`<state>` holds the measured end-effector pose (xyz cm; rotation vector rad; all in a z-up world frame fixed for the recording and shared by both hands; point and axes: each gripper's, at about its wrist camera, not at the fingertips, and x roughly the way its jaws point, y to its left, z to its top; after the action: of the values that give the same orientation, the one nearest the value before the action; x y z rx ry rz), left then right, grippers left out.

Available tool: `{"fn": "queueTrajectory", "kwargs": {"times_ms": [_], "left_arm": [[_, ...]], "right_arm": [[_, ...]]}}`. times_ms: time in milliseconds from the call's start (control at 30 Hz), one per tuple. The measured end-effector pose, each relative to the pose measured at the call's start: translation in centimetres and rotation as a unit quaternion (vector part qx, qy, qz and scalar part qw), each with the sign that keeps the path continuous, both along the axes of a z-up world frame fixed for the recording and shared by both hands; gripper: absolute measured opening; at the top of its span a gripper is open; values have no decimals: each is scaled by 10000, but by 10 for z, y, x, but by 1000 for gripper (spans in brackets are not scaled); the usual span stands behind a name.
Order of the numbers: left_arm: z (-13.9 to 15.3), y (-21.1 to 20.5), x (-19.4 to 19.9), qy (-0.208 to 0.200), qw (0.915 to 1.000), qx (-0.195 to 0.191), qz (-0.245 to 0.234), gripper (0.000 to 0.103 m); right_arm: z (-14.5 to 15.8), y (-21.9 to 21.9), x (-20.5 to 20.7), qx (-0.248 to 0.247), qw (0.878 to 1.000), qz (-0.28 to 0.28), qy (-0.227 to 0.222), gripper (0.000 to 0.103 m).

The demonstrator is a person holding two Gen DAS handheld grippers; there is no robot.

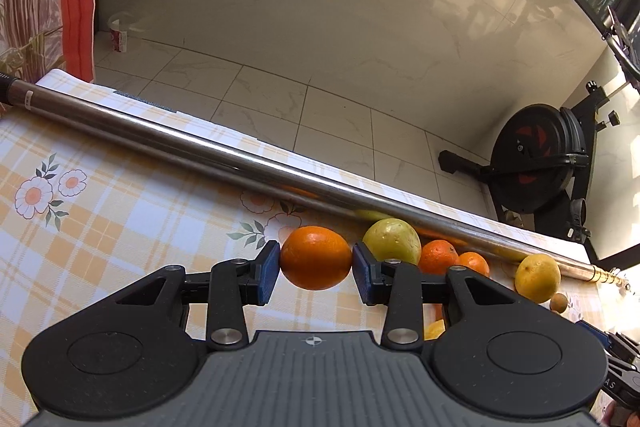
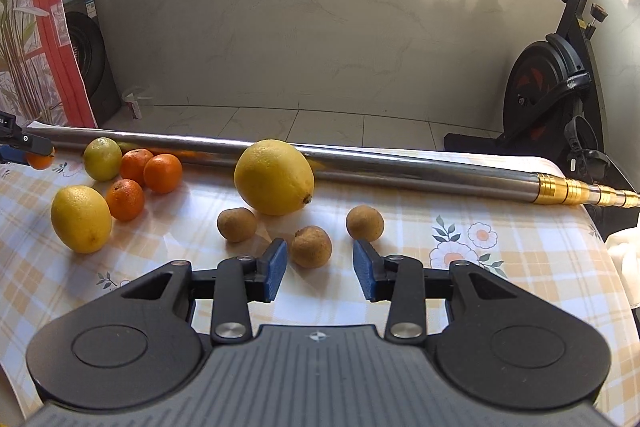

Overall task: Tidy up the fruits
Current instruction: 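Close the right tool on the small brown kiwi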

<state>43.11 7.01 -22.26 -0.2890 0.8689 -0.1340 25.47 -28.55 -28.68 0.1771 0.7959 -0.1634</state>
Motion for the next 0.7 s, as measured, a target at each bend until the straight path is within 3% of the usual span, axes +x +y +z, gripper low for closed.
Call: {"fn": "queueTrajectory", "kwargs": {"times_ms": [233, 267, 333, 400, 700], "left_arm": [[12, 5, -35, -124, 9997, 8, -205, 42], [12, 6, -38, -152, 9996, 23, -232, 42], [16, 5, -41, -198, 9994, 61, -262, 42], [21, 6, -46, -245, 9992, 82, -291, 42], [57, 9, -83, -584, 9974, 118, -407, 42]], "right_arm": [[-17, 4, 25, -76, 9997, 42, 231, 43], [-18, 5, 27, -113, 9995, 1, 300, 41], [-19, 5, 27, -132, 9993, -49, 344, 29], [-18, 5, 25, -33, 9992, -97, 374, 29], [27, 13, -11, 223, 9997, -59, -87, 29]]}}
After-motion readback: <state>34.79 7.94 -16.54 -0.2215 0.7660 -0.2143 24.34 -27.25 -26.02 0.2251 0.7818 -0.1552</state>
